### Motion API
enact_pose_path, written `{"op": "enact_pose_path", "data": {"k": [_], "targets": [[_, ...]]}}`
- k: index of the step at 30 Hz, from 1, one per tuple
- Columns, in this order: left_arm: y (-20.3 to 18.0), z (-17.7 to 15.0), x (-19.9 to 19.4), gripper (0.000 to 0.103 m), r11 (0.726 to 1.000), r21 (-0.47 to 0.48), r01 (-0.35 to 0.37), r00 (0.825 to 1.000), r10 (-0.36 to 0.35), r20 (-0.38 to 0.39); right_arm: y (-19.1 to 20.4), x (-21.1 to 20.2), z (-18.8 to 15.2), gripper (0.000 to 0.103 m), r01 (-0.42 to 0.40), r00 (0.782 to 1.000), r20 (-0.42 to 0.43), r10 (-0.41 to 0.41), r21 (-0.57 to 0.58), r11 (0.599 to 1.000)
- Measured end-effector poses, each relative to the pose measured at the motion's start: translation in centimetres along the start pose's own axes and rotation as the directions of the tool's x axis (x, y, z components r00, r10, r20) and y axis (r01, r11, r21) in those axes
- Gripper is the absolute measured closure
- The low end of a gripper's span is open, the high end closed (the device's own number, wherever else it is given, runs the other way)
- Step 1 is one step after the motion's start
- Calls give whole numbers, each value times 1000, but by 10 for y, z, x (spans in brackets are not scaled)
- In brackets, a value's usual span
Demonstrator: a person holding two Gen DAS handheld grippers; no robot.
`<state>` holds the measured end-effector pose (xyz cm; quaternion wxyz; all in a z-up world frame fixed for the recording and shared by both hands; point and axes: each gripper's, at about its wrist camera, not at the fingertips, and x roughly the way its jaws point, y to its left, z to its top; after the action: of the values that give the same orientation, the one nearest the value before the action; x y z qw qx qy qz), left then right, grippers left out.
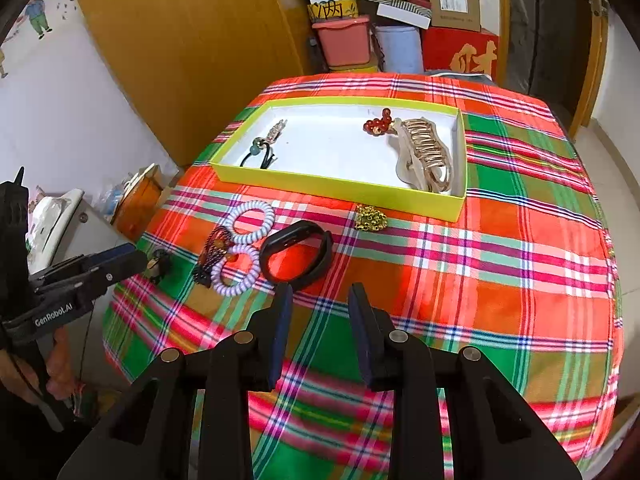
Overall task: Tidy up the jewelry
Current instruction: 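Move the right tool onto the black band while the left tool reaches the dark beaded bracelet, then grasp the black band with the right tool while the left tool grasps the dark beaded bracelet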
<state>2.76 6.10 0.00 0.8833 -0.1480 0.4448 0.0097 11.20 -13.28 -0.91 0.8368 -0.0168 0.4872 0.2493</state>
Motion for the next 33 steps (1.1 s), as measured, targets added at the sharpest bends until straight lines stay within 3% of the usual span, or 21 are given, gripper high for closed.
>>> {"op": "enact_pose_path", "data": {"k": [21, 24, 31, 33], "targets": [[-7, 10, 49, 65, 999, 3, 40, 996, -40, -81, 0, 72, 26, 73, -16, 995, -96, 15, -15, 1000], [-7, 11, 53, 65, 999, 2, 42, 995, -42, -90, 2, 76, 25, 85, 2, 995, -101, -6, -37, 999], [-10, 11, 61, 65, 999, -6, 54, 992, -54, -110, -3, 72, 20, 94, 31, 996, -87, -34, -46, 998], [-11, 10, 64, 59, 998, -7, 56, 992, -57, -113, -5, 70, 19, 94, 38, 996, -84, -42, -47, 998]]}}
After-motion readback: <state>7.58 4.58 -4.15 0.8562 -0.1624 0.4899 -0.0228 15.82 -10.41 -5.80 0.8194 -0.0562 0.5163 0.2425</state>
